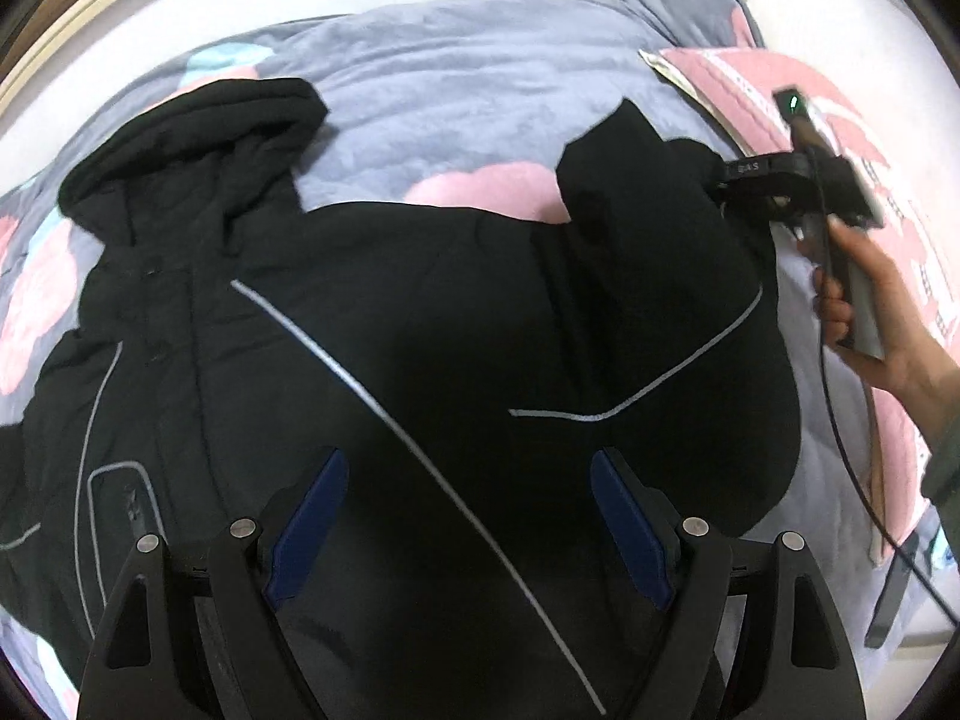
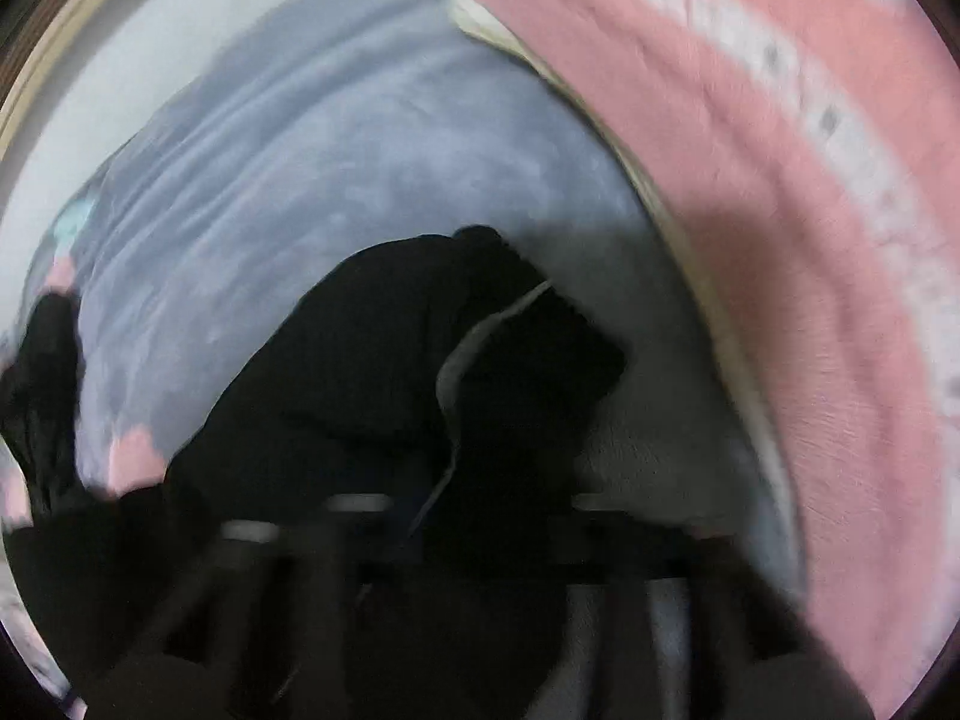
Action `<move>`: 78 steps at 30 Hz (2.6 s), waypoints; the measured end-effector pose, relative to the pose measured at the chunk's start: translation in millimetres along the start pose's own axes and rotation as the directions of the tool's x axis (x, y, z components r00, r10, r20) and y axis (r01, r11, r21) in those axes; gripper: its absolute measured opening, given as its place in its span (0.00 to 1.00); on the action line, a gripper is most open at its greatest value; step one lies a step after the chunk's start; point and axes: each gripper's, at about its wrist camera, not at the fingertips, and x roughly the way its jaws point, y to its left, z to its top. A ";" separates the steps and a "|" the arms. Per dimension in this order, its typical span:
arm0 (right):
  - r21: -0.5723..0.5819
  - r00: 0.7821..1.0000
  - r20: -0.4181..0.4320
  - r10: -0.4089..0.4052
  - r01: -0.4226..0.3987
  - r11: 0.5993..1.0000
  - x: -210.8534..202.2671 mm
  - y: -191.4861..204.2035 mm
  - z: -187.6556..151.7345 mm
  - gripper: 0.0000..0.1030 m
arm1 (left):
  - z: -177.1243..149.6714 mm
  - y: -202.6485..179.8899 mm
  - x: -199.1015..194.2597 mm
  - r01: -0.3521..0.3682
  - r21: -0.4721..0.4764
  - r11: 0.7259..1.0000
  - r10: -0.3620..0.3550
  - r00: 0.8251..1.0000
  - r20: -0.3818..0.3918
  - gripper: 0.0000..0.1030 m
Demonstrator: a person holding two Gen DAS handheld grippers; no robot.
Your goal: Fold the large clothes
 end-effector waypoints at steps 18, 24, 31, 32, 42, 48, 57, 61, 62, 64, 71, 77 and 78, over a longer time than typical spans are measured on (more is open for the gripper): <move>0.289 0.988 0.056 -0.147 0.125 0.949 -136.8 -159.8 -123.8 0.14 | 18.5 -47.7 109.1 0.046 -0.034 0.998 -0.051 0.981 -0.188 0.81; 0.221 0.986 0.163 -0.031 -0.006 0.975 -164.2 -133.2 -119.6 0.13 | 18.2 -15.4 52.4 0.137 -0.065 0.988 -0.143 0.985 -0.100 0.81; -0.071 0.962 0.236 0.135 -0.122 0.990 -199.3 9.8 -118.6 0.13 | -21.0 75.2 -31.0 0.106 -0.148 0.983 -0.100 0.994 0.045 0.81; -0.125 0.957 0.233 0.175 -0.149 0.981 -201.9 42.4 -122.9 0.13 | -28.5 90.3 -41.0 0.089 -0.162 0.983 -0.081 0.995 0.058 0.81; -0.528 0.923 0.044 0.381 -0.303 0.793 -182.2 329.5 -217.8 0.13 | -108.1 227.6 -108.0 -0.056 -0.335 0.940 0.097 0.990 0.106 0.81; -0.640 0.938 -0.098 0.331 -0.314 0.701 -124.6 448.7 -273.7 0.14 | -155.4 303.8 -124.0 -0.079 -0.472 0.878 0.139 0.986 0.095 0.81; -0.676 0.964 -0.202 0.171 -0.264 0.688 -27.3 502.2 -328.3 0.54 | -197.3 367.8 -108.9 -0.046 -0.526 0.849 0.101 0.992 0.075 0.81; -0.662 0.944 -0.220 0.247 -0.330 0.673 -69.2 480.2 -316.9 0.55 | -189.7 373.9 -102.5 0.034 -0.502 0.864 0.030 0.992 0.120 0.81; -0.651 0.942 -0.206 0.266 -0.335 0.681 -81.3 468.8 -311.8 0.57 | -184.6 372.9 -100.5 0.062 -0.486 0.872 0.005 0.991 0.136 0.81; -0.615 0.943 -0.158 0.291 -0.325 0.718 -106.4 435.1 -297.8 0.64 | -165.4 365.2 -88.2 0.153 -0.449 0.880 -0.089 0.983 0.161 0.81; -0.475 0.989 -0.064 0.134 -0.148 0.868 -122.7 333.7 -272.7 0.70 | -120.8 342.6 -36.6 0.343 -0.418 0.841 -0.291 0.939 0.186 0.81; -0.403 0.998 -0.042 0.045 -0.058 0.913 -112.5 290.1 -262.3 0.70 | -98.5 333.2 -11.1 0.234 -0.404 0.884 -0.216 0.972 0.092 0.18; -0.390 0.998 -0.031 0.050 -0.058 0.919 -114.5 287.6 -259.2 0.70 | -96.7 334.0 -24.8 0.249 -0.390 0.887 -0.213 0.968 0.135 0.18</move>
